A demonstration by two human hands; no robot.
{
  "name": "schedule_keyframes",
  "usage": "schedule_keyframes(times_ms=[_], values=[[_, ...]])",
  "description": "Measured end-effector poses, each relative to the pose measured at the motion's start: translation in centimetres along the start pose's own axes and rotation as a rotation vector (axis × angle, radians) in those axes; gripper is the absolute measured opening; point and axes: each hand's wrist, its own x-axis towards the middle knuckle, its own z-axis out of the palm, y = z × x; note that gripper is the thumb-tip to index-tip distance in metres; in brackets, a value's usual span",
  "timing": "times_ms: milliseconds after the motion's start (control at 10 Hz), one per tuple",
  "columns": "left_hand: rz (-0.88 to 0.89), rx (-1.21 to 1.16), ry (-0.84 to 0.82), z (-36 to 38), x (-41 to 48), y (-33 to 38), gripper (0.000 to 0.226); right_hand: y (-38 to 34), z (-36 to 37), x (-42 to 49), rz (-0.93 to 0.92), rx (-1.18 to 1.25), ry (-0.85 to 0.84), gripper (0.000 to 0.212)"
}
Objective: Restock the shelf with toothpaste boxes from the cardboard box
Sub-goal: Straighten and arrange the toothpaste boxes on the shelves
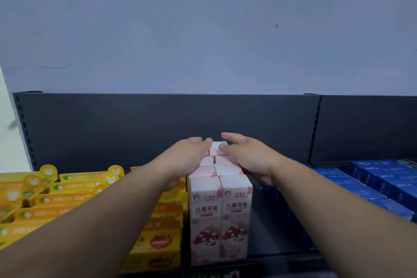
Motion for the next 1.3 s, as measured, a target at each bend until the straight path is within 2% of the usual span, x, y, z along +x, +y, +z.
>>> schedule_keyframes(times_ms=[100,300,400,500,600,700,800,900,1000,1100,1200,1300], values=[[0.028,-0.105,0.074,0.5,-1.1,-0.5,0.055,1.0,-0.5,-1.2,-0.02,0.003,-0.021,0.066],[-0.007,-0.074,0.143,2.7,-3.1,-1.3,0.055,2.9,0.7,-2.5,-0.016,0.092,-0.093,0.098],[0.032,-0.138,0.124,2.5,-3.3,-1.3,0.051,2.9,1.3,-2.3,-0.01,0.149,-0.086,0.093],[0.04,-0.191,0.127,2.3,-3.3,-1.5,0.052,2.8,1.4,-2.3,-0.002,0.185,-0.115,0.075],[0.019,-0.209,0.128,1.8,-3.7,-1.3,0.052,2.8,1.3,-2.5,-0.002,0.201,-0.142,0.068],[0.037,-0.196,0.148,1.5,-4.5,-1.1,0.05,2.7,1.0,-3.0,-0.018,0.203,-0.112,0.043],[0.094,-0.234,0.221,1.6,-5.3,-1.1,0.051,2.4,0.6,-4.1,-0.049,0.138,-0.102,0.025],[0.18,-0.036,0.284,2.6,-6.9,-1.3,0.053,2.8,0.4,-5.3,-0.124,-0.047,-0.08,0.038],[0.286,0.278,0.324,3.5,-8.0,-2.4,0.065,3.3,0.1,-6.4,-0.224,-0.285,-0.056,0.107],[0.325,0.363,0.315,3.9,-8.5,-3.5,0.061,3.5,-0.2,-7.7,-0.308,-0.468,-0.064,0.082],[0.319,0.369,0.309,3.9,-8.6,-3.5,0.052,3.9,-0.2,-7.9,-0.333,-0.534,-0.08,0.076],[0.318,0.392,0.282,3.7,-8.4,-3.4,0.054,4.0,0.1,-7.7,-0.347,-0.549,-0.086,0.075]])
